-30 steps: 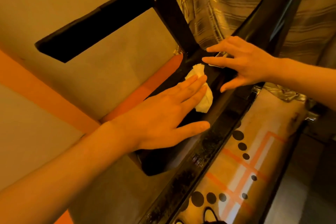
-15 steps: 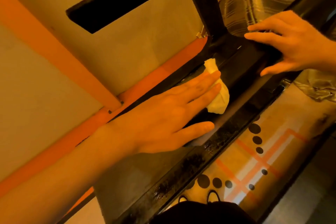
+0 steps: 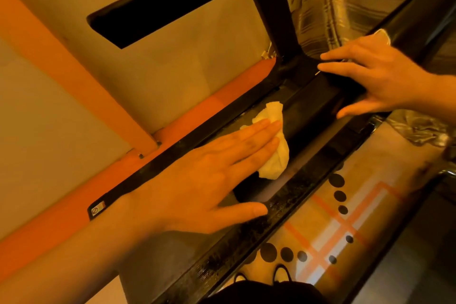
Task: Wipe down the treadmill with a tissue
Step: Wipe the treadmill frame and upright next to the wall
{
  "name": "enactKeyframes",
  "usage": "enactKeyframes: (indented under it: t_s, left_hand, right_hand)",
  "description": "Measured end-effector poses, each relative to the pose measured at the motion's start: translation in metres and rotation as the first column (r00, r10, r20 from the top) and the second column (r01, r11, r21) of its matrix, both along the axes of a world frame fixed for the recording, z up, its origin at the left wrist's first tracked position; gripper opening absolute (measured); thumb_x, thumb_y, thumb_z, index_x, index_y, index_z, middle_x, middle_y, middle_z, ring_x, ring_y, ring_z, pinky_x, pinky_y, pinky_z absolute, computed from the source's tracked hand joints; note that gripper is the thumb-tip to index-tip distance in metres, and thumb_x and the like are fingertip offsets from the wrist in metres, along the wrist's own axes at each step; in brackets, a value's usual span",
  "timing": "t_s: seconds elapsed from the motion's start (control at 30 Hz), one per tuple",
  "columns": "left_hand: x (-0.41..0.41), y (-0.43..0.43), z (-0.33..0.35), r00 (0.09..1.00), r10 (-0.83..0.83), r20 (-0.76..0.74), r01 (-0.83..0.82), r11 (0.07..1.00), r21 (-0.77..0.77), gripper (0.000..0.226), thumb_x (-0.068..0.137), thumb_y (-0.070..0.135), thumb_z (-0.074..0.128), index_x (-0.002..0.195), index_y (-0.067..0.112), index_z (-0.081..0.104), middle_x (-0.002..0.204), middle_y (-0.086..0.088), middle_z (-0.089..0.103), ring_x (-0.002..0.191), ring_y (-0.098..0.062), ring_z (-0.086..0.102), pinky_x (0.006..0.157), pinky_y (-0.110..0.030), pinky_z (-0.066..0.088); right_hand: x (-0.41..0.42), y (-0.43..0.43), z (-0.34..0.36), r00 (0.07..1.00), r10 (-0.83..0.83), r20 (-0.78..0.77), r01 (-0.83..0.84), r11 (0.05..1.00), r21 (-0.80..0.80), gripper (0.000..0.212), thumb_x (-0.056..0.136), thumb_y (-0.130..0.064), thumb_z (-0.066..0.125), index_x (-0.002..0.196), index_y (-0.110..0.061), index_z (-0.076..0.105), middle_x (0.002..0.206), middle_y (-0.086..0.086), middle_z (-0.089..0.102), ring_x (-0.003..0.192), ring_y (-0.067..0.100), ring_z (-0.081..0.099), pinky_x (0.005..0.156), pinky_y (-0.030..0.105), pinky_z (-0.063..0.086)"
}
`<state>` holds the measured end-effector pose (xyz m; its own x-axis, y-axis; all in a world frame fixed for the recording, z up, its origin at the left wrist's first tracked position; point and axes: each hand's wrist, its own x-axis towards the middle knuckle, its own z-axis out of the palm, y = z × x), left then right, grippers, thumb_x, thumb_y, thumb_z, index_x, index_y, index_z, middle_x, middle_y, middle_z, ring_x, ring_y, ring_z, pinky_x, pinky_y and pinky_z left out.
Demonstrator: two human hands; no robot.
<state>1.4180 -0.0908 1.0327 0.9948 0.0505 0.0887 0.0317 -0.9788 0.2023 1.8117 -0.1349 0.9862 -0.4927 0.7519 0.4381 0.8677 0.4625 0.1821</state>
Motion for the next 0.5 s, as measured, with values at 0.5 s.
enactKeyframes:
  t_s: [0.5]
  left_hand:
    - [0.037, 0.011, 0.006, 0.997, -0.034, -0.072, 0.036, 0.999, 0.025, 0.089, 0.101, 0.063, 0.038, 0.165, 0.008, 0.009, 0.174, -0.007, -0.007, 0.16, -0.02, -0.008, 0.13, -0.041, 0.012]
  right_hand:
    - [-0.06, -0.008, 0.01, 0.974, 0.094, -0.204, -0.087, 0.995, 0.042, 0.07, 0.102, -0.063, 0.048, 0.147, -0.009, 0.048, 0.147, 0.022, 0.053, 0.129, 0.038, 0.056, 0.103, 0.048, 0.045]
